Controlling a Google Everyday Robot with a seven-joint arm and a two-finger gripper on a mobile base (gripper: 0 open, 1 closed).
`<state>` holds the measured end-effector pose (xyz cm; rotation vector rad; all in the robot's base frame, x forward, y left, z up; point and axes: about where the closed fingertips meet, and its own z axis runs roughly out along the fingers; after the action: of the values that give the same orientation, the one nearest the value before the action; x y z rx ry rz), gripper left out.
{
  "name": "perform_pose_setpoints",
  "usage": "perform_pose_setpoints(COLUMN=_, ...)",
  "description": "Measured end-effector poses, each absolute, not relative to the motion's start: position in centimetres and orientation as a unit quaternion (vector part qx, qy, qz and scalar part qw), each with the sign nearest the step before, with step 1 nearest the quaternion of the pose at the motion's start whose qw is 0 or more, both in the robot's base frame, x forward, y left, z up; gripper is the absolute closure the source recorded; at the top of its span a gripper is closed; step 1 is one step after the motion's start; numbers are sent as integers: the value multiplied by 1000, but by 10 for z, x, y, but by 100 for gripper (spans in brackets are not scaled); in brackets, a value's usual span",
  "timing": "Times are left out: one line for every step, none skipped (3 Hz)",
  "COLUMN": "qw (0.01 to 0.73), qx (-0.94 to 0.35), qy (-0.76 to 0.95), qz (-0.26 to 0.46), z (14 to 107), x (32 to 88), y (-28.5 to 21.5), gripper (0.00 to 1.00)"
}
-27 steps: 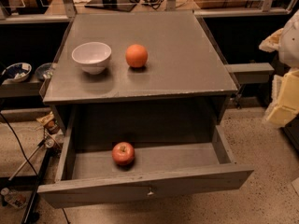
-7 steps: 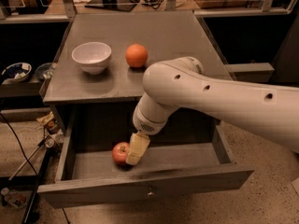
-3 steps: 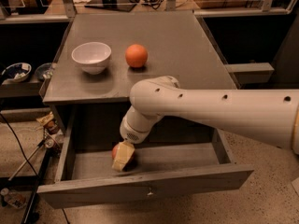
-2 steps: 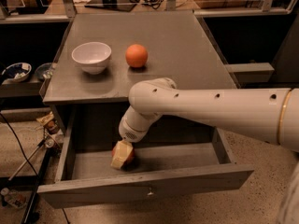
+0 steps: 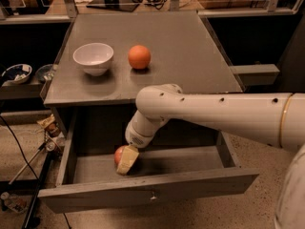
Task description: Pick apple from top drawer and place on counter
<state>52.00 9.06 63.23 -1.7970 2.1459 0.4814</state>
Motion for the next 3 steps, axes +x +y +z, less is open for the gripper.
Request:
perform_pose_setpoints(qw=155, qx=-634, qy=734, qz=189, z=639, x=509, y=92, gripper=0)
perform_pose_setpoints(qw=156, qx=-635, qy=733, qz=190, z=638, x=509, y=92, gripper=0)
perform_pose_setpoints(qw=161, qx=-642, qy=722, qz=202, z=630, x=509, y=108, gripper=0)
